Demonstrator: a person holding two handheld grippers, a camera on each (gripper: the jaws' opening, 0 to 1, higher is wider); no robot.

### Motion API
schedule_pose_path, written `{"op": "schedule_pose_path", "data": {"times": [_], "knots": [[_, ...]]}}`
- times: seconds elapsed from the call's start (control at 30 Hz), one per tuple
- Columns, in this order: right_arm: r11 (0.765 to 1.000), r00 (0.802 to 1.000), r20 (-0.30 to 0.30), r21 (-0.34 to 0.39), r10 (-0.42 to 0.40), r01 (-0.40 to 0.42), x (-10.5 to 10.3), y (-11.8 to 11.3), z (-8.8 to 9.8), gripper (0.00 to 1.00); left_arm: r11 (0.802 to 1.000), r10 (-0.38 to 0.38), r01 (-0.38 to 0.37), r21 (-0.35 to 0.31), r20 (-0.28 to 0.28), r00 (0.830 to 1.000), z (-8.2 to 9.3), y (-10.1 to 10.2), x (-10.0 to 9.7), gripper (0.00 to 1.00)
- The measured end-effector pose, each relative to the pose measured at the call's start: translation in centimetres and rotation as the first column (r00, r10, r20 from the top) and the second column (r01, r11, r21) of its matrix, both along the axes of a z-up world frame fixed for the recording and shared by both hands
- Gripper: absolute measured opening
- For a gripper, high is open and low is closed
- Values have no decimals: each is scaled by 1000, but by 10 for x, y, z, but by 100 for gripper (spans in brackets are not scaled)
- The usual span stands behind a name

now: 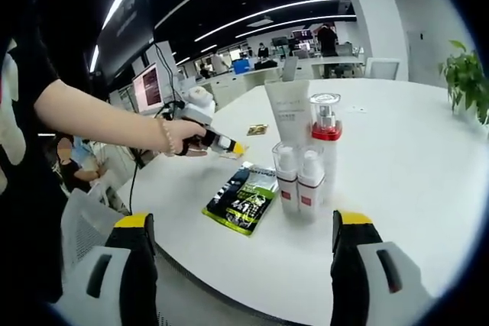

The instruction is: Arrange the skincare products in the storage area until every visible bottle or jar stands upright without overlapping.

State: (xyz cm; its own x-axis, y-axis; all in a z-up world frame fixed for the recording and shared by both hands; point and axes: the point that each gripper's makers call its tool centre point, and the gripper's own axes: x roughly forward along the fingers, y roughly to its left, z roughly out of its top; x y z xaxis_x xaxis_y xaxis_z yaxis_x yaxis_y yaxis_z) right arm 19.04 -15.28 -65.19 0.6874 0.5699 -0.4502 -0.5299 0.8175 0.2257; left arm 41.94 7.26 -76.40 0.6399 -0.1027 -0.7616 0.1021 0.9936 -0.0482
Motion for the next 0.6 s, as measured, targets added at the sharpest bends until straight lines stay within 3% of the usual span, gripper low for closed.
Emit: {"op": "schedule_pose_path", "data": {"times": [0.33,0.6], "knots": [[1000,1000,7,-1,18,-18,-1,2,0,96,1000,9,-9,-12,26,1000,13,5,-13,37],[999,999,27,-3,38,-38,-2,5,3,96,999,35,-33,-29,42,999,22,13,-40,36]]}}
